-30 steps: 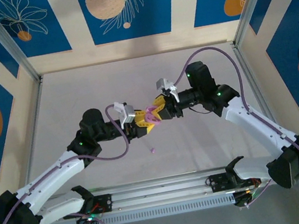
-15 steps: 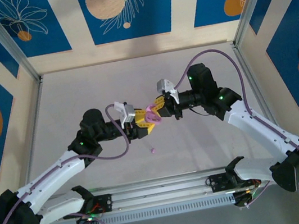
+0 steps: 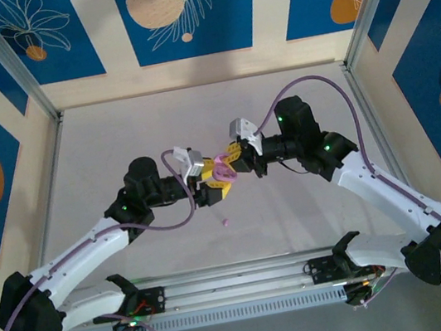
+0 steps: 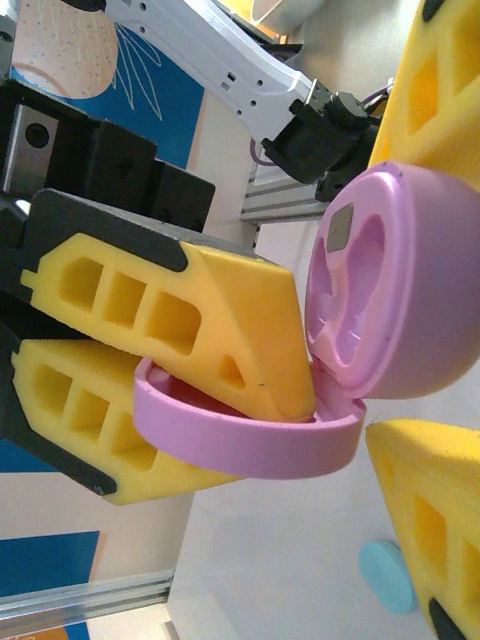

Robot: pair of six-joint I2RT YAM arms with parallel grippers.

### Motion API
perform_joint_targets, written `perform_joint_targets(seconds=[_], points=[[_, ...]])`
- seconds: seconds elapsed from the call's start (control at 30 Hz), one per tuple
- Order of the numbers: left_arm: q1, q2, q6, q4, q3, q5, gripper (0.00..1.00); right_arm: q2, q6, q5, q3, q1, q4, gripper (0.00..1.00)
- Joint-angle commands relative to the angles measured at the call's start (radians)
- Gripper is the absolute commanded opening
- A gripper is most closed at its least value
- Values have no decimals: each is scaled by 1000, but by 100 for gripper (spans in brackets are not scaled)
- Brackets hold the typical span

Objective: Insert the wireless bluetooth earbuds into the charging case

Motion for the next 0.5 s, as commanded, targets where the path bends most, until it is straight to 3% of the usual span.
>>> perform_joint_targets(seconds=[0.0, 0.47], points=[[-11, 12, -19, 5, 44, -15, 57, -27, -22, 36, -6, 19, 13, 7], [-19, 25, -2, -18, 55, -20, 53, -31, -47, 80, -4, 43, 9, 8]])
